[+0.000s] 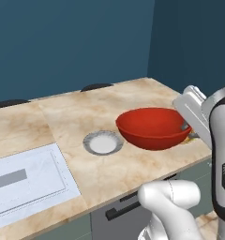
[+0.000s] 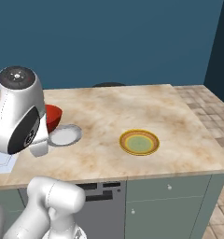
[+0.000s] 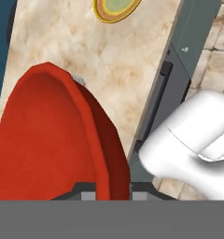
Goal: Move the bowls from the cabinet to the plates on the dining table.
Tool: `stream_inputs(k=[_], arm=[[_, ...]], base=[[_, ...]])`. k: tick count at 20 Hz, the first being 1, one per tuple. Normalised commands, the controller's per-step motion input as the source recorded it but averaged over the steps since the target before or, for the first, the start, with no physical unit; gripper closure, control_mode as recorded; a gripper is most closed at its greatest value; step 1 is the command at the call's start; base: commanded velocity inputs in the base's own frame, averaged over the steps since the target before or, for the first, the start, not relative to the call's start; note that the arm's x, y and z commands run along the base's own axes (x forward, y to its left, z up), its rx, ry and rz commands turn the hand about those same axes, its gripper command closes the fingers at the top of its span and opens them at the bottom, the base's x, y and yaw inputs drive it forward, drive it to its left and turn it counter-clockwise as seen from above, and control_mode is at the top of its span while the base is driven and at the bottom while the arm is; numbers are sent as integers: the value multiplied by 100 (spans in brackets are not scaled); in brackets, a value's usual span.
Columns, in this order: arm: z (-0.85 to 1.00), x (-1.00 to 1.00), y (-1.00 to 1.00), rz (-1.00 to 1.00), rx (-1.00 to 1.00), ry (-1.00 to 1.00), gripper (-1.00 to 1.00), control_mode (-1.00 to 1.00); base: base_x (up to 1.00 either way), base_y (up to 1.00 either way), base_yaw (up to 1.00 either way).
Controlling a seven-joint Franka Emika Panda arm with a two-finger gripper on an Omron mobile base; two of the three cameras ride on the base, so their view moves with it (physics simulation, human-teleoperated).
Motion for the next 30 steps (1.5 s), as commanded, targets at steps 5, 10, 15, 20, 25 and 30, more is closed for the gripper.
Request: stream_inputs(k=[5,10,15,20,25,30], arm=[[-42,14,-4,-3,6,7,100,-100],[-20,19,-3,-1,4,10,100,-100],[-9,34,3,-5,3,2,100,-100],[-3,51,17,-5,1,0,100,-100],[-9,63,8,-1,0,-1,100,-100],[-17,57,19,0,0,0,100,-100]], base=[[0,0,0],[0,0,0],[0,0,0],[0,0,0],[0,0,0],[0,0,0]])
